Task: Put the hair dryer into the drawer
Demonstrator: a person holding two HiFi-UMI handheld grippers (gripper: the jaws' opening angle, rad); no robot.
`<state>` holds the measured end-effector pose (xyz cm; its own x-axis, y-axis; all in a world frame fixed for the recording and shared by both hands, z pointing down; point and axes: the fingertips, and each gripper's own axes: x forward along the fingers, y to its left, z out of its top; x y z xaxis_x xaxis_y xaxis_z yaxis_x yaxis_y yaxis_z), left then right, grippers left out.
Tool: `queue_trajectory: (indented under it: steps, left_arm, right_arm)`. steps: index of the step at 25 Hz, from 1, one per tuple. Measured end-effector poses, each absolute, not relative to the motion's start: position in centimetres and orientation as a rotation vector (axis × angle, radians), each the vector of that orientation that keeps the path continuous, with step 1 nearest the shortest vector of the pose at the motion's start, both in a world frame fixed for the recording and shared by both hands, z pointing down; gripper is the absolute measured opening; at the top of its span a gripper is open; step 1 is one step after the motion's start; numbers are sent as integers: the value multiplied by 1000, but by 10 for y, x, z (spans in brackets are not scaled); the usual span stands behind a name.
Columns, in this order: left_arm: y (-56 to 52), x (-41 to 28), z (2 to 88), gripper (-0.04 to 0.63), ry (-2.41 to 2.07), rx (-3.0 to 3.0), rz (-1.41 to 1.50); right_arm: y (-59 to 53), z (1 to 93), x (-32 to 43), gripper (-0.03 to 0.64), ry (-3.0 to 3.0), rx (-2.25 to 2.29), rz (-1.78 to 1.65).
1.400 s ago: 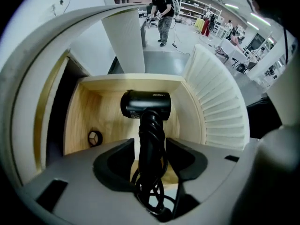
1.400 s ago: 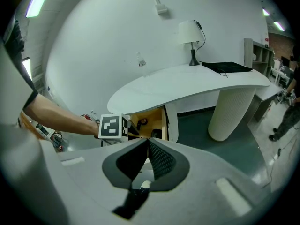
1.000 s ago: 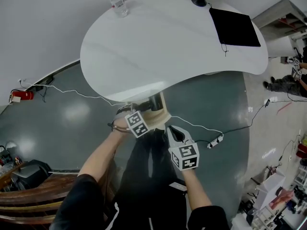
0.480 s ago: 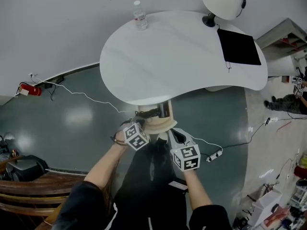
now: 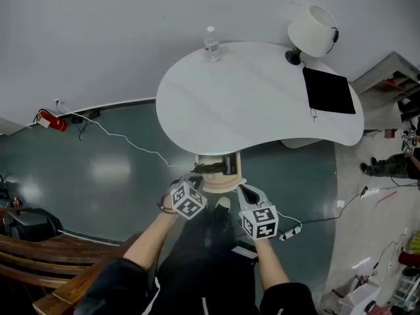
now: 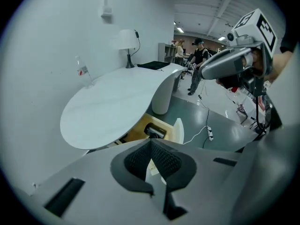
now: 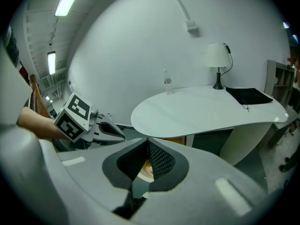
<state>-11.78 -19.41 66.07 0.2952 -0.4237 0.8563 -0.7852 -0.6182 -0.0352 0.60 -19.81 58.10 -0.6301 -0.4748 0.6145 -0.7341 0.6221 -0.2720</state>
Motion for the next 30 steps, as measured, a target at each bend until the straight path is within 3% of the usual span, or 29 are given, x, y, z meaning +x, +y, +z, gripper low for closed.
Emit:
queue_trajectory:
  steps: [15,30]
  left_arm:
    - [-188,-120,595,12,-1300,2179,985]
    - [-185,-113,589,12,-1314,2187,972]
  right_arm:
    - [-211,537,-5,3,-2432,928,605]
    - [-216,523,-10,3,-2470,888,551]
